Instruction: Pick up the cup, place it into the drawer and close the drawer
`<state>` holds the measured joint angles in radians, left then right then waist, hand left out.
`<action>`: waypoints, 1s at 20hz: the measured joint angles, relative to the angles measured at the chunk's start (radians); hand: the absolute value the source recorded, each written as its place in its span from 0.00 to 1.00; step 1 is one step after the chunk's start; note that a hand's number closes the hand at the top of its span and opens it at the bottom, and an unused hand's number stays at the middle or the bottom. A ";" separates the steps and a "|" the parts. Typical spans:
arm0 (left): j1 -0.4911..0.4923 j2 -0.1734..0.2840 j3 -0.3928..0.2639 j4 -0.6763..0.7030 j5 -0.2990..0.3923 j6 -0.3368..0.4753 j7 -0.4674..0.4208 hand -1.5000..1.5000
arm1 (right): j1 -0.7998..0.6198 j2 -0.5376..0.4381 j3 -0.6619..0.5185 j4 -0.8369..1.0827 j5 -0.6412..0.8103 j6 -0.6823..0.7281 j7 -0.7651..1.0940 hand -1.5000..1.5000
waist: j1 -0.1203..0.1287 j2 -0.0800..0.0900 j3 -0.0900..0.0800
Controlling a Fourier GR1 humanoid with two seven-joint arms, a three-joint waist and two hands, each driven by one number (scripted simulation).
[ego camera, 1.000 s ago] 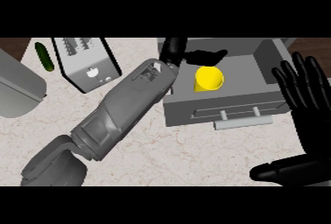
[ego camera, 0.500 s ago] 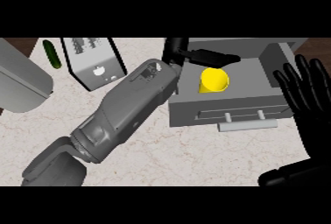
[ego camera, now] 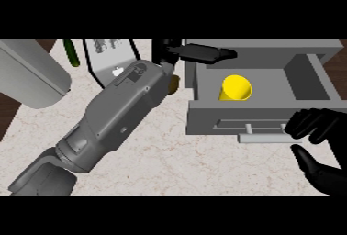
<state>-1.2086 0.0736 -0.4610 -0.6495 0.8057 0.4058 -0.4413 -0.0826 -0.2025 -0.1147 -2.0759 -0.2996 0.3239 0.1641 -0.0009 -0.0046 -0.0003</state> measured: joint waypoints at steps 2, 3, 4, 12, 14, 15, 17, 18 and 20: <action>0.043 0.029 0.012 -0.062 0.005 0.009 0.014 0.00 | 0.016 -0.030 -0.008 -0.013 0.019 0.024 -0.002 1.00 | 0.008 -0.003 0.000; 0.067 0.052 0.018 -0.095 0.008 0.010 0.026 0.00 | 0.014 -0.034 -0.001 -0.015 0.036 0.026 0.002 1.00 | 0.014 -0.004 0.000; 0.098 0.065 0.020 -0.128 0.007 0.019 0.032 0.00 | 0.018 -0.041 0.003 -0.014 0.053 0.034 -0.003 1.00 | 0.017 -0.004 0.000; 0.383 0.244 0.037 -0.447 0.014 0.013 0.105 0.00 | 0.068 -0.074 0.051 -0.018 0.207 0.065 -0.013 1.00 | 0.030 -0.005 0.000; 0.463 0.294 0.049 -0.537 0.022 0.010 0.125 0.00 | 0.075 -0.062 0.077 -0.021 0.256 0.050 -0.003 1.00 | 0.032 -0.005 0.000; 0.501 0.316 0.060 -0.570 0.026 -0.002 0.126 0.00 | 0.080 -0.057 0.087 -0.003 0.288 0.046 -0.022 1.00 | 0.031 -0.004 0.000; 0.574 0.350 0.077 -0.638 0.029 -0.015 0.128 0.00 | 0.068 -0.055 0.110 0.034 0.347 0.041 -0.045 1.00 | 0.029 -0.002 0.000; 0.609 0.364 0.085 -0.664 0.033 -0.027 0.126 0.00 | 0.057 -0.055 0.128 0.047 0.385 0.036 -0.051 1.00 | 0.029 -0.001 0.000; 0.661 0.389 0.101 -0.702 0.043 -0.053 0.127 0.00 | 0.039 -0.071 0.160 0.087 0.466 0.036 -0.091 1.00 | 0.031 0.000 0.000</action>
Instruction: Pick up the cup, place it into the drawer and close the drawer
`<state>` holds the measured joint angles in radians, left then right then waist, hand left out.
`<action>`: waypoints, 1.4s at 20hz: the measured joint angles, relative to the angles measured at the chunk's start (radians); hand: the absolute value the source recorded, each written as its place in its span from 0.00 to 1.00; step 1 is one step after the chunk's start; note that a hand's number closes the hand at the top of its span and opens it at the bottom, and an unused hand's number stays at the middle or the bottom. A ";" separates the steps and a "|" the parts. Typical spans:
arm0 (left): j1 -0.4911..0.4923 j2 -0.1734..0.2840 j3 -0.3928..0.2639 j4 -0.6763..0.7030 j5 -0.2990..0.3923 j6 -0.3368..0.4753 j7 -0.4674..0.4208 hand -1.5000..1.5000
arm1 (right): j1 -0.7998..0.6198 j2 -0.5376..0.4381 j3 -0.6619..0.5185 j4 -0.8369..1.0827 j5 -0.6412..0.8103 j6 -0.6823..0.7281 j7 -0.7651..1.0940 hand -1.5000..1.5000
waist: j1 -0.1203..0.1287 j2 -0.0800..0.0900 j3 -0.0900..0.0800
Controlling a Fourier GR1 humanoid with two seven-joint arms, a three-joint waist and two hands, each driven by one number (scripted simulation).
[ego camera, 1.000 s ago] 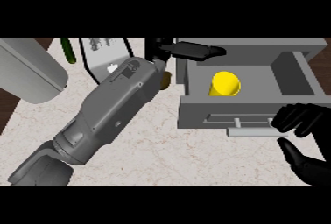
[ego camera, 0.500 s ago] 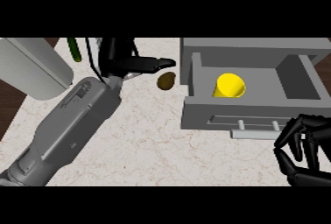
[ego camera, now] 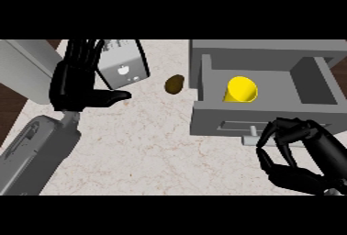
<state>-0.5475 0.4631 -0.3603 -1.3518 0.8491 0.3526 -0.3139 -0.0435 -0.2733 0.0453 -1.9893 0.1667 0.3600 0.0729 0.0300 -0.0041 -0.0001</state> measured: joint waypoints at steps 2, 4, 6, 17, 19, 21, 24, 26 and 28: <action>0.056 0.016 0.009 -0.030 0.007 -0.027 -0.012 0.00 | -0.005 -0.033 0.031 0.011 0.091 0.000 -0.039 1.00 | 0.002 0.000 0.000; 0.103 0.044 0.023 -0.067 0.015 -0.048 -0.009 0.00 | -0.021 -0.057 0.059 0.064 0.182 -0.014 -0.088 1.00 | 0.006 0.001 0.000; 0.156 0.065 0.037 -0.095 0.019 -0.076 -0.018 0.00 | -0.045 -0.060 0.100 0.123 0.273 -0.044 -0.120 1.00 | 0.006 0.003 0.000; 0.354 0.124 0.175 -0.146 0.017 -0.242 -0.036 0.00 | -0.180 -0.014 0.174 0.519 0.544 -0.193 -0.268 0.00 | -0.016 0.005 0.000; 0.365 0.116 0.190 -0.138 0.013 -0.263 -0.043 0.00 | -0.233 0.001 0.177 0.626 0.582 -0.218 -0.288 0.00 | -0.015 0.006 0.000; 0.380 0.111 0.207 -0.139 0.008 -0.281 -0.037 0.00 | -0.280 0.023 0.176 0.725 0.613 -0.242 -0.303 0.00 | -0.015 0.006 0.000; 0.415 0.097 0.231 -0.112 -0.009 -0.339 -0.063 0.00 | -0.330 0.038 0.156 0.864 0.634 -0.282 -0.359 0.00 | -0.017 0.007 0.000; 0.429 0.102 0.259 -0.103 -0.006 -0.376 -0.059 0.00 | -0.389 0.057 0.135 0.960 0.643 -0.302 -0.379 0.00 | -0.016 0.007 0.000; 0.456 0.102 0.278 -0.118 -0.011 -0.400 -0.055 0.00 | -0.437 0.065 0.113 1.045 0.650 -0.323 -0.408 0.00 | -0.015 0.004 -0.001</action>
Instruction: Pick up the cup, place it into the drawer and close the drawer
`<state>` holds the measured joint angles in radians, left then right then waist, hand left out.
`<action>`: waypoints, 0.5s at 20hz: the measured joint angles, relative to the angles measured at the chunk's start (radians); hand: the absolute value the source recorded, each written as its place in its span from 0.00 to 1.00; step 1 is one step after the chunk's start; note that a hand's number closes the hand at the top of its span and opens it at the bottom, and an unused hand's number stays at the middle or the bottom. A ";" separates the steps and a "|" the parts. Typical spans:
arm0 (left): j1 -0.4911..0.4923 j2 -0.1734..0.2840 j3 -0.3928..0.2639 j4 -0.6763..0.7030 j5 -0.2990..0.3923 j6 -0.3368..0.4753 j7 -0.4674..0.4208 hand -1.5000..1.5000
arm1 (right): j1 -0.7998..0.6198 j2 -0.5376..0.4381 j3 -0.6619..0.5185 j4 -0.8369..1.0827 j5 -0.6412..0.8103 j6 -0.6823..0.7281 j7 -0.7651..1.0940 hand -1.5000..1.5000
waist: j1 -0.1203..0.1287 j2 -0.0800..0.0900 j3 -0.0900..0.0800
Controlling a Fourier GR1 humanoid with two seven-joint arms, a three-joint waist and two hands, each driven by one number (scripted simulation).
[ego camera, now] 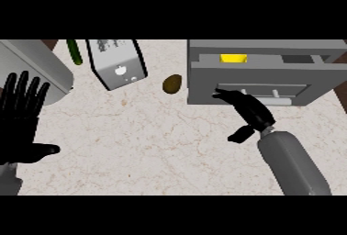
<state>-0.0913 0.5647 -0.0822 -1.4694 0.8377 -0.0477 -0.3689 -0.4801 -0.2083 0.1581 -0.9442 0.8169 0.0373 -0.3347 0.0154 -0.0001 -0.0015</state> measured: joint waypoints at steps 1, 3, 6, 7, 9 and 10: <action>-0.008 0.000 0.009 0.016 -0.001 -0.016 0.002 0.00 | -0.039 0.002 -0.014 0.050 0.000 0.001 -0.010 0.00 | 0.000 0.001 0.000; 0.003 -0.006 0.021 0.017 -0.006 -0.027 0.006 0.00 | -0.096 0.004 -0.040 0.150 -0.001 -0.016 -0.055 0.00 | 0.004 -0.001 -0.001; 0.009 -0.012 0.034 0.015 -0.010 -0.049 0.005 0.00 | -0.200 0.003 -0.087 0.297 -0.013 -0.015 -0.091 0.00 | 0.010 0.002 -0.001; 0.003 -0.013 0.038 0.020 -0.011 -0.055 0.007 0.00 | -0.230 0.001 -0.103 0.343 -0.018 -0.019 -0.110 0.00 | 0.012 0.002 -0.001; 0.010 -0.020 0.042 0.016 -0.015 -0.063 0.007 0.00 | -0.276 -0.017 -0.128 0.416 -0.030 -0.011 -0.172 0.00 | 0.017 0.000 -0.002; 0.008 -0.020 0.045 0.022 -0.015 -0.072 0.008 0.00 | -0.299 -0.027 -0.136 0.450 -0.031 -0.006 -0.198 0.00 | 0.022 0.000 -0.002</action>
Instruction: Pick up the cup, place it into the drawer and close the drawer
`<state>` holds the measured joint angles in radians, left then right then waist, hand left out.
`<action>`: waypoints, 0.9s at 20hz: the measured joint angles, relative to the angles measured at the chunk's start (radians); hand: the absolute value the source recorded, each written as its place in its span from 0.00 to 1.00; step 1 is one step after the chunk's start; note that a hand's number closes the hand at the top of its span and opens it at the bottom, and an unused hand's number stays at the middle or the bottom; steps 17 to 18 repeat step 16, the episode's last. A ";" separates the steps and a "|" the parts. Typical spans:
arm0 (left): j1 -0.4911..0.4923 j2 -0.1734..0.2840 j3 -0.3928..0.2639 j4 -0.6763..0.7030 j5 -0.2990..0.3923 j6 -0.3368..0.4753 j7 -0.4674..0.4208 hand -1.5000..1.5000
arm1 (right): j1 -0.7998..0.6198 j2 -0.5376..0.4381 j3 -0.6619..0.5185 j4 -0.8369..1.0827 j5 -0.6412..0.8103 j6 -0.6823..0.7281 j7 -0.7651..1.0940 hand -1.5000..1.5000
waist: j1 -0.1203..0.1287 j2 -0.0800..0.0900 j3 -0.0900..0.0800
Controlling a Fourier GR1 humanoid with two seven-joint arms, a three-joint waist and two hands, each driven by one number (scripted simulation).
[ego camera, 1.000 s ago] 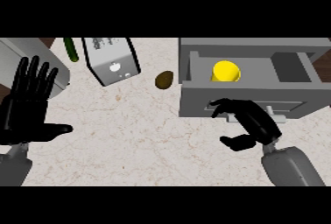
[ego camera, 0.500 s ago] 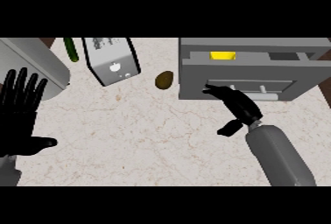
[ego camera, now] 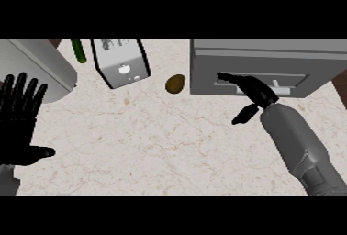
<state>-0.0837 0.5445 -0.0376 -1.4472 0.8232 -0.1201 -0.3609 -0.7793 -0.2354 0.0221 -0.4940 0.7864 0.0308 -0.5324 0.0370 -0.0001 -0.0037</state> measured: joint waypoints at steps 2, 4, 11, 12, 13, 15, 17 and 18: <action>-0.014 -0.010 -0.004 0.018 -0.012 -0.009 -0.003 0.00 | -0.043 -0.011 -0.015 0.061 -0.001 0.009 -0.033 0.00 | 0.002 0.000 -0.001; -0.020 -0.009 0.001 0.028 -0.011 -0.023 -0.002 0.00 | -0.076 -0.029 -0.025 0.108 -0.001 0.023 -0.063 0.00 | 0.011 0.001 -0.001; -0.046 -0.024 -0.006 0.046 -0.031 -0.034 0.000 0.00 | -0.143 -0.060 -0.057 0.227 -0.012 0.073 -0.137 0.00 | 0.029 0.006 0.001; -0.049 -0.028 -0.008 0.045 -0.035 -0.031 0.000 0.00 | -0.145 -0.060 -0.064 0.240 -0.018 0.083 -0.148 0.00 | 0.031 0.007 0.002; -0.046 -0.029 -0.010 0.039 -0.039 -0.031 -0.001 0.00 | -0.146 -0.062 -0.071 0.251 -0.025 0.087 -0.158 0.00 | 0.034 0.007 0.004; -0.042 -0.037 -0.014 0.045 -0.052 -0.033 -0.015 0.00 | -0.152 -0.068 -0.074 0.269 -0.027 0.101 -0.177 0.00 | 0.038 0.009 0.005; -0.042 -0.036 -0.013 0.043 -0.055 -0.029 -0.014 0.00 | -0.156 -0.070 -0.075 0.277 -0.027 0.105 -0.183 0.00 | 0.039 0.009 0.006; -0.042 -0.036 -0.013 0.043 -0.055 -0.029 -0.014 0.00 | -0.156 -0.070 -0.075 0.277 -0.027 0.105 -0.183 0.00 | 0.039 0.009 0.006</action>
